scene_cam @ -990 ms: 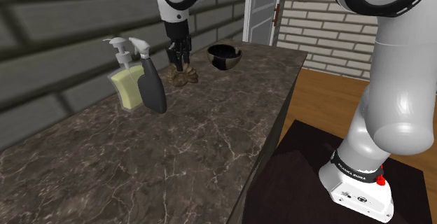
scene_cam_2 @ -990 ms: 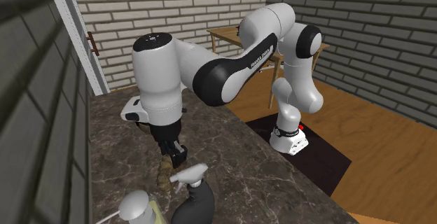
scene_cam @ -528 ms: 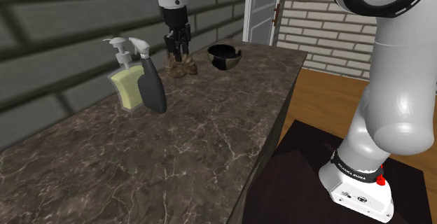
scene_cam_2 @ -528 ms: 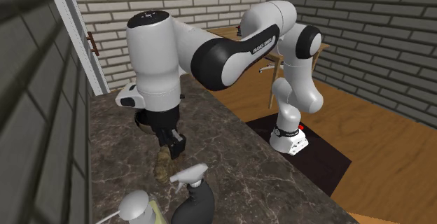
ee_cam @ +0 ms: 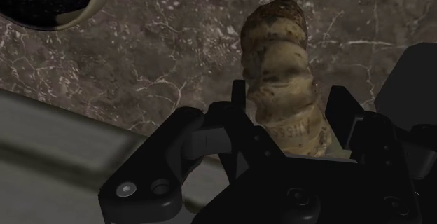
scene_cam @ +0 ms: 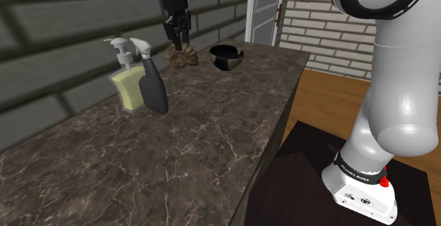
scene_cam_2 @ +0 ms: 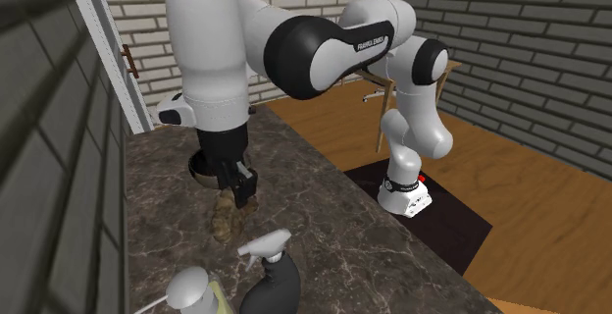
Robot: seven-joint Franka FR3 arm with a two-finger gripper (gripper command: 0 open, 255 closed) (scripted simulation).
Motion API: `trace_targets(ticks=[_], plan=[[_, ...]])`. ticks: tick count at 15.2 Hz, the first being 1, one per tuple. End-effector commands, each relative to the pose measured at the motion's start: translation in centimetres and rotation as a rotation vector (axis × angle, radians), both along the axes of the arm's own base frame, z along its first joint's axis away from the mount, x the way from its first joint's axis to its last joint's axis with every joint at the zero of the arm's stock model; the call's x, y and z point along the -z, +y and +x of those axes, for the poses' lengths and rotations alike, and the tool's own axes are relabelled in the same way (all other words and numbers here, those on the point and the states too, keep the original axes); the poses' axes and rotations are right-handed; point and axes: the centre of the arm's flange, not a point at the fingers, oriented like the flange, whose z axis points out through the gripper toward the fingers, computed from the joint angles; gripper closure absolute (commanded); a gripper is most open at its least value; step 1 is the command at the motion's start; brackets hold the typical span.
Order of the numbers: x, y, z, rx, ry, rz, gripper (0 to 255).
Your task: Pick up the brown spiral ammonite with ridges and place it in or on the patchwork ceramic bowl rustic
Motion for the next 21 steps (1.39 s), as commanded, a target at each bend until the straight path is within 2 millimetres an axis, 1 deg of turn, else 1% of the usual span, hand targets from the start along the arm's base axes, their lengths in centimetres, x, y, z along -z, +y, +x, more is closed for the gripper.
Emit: trace_targets(ticks=[1, 11, 12, 21], plan=[[-1.1, 0.0, -0.1, 0.000, 0.000, 0.000, 255], [-6.4, 0.0, -0.1, 0.000, 0.000, 0.000, 255], [-6.5, 0.0, -0.1, 0.000, 0.000, 0.000, 255], [-8.2, -11.8, -0.2, 0.000, 0.000, 0.000, 255]])
